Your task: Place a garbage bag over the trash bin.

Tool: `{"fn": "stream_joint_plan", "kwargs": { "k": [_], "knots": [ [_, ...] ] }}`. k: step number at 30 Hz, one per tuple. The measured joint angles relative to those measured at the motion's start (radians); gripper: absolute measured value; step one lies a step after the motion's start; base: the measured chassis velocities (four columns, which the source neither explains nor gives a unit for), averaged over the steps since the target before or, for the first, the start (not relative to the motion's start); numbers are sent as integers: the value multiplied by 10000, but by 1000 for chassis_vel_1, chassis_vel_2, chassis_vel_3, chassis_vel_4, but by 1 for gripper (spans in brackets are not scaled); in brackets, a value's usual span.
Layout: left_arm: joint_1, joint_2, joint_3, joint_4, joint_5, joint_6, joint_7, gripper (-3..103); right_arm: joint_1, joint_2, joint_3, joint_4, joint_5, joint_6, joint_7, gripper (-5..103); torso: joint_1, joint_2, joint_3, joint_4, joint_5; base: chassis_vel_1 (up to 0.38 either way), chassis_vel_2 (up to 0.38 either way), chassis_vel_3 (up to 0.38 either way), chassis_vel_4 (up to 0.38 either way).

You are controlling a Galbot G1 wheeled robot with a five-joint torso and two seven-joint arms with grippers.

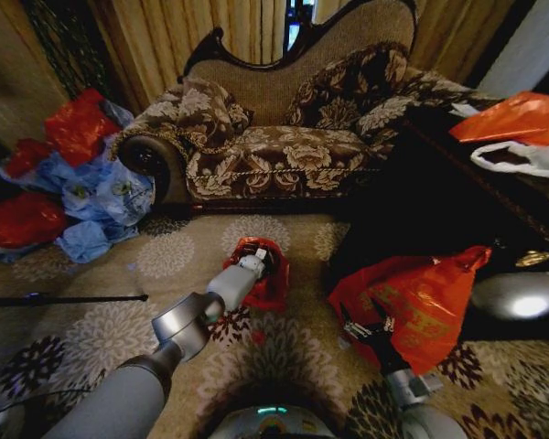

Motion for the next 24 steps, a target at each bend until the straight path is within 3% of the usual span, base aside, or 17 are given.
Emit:
{"fn": "stream_joint_plan", "kwargs": {
  "k": [7,14,22,24],
  "knots": [
    [85,352,-152,-312,-126,82,-40,0,-33,-32,34,-9,27,41,-7,100,1,-1,1,3,-2,0,0,0,0],
    [-204,832,-269,-977,-763,296,-210,0,-85,-10,-12,30,-23,49,-22,100,1,-1,1,3,-1,0,0,0,0],
    [-299,1481,65,-2175,-1535,683,-397,0,-107,129,-57,175,-204,29,-21,100,2,-1,1,3,-2,0,0,0,0],
    [-270,1917,309,-3069,-2044,951,-608,2,-176,167,-40,260,-219,7,-17,100,1,-1,1,2,-1,0,0,0,0]
  ]
}}
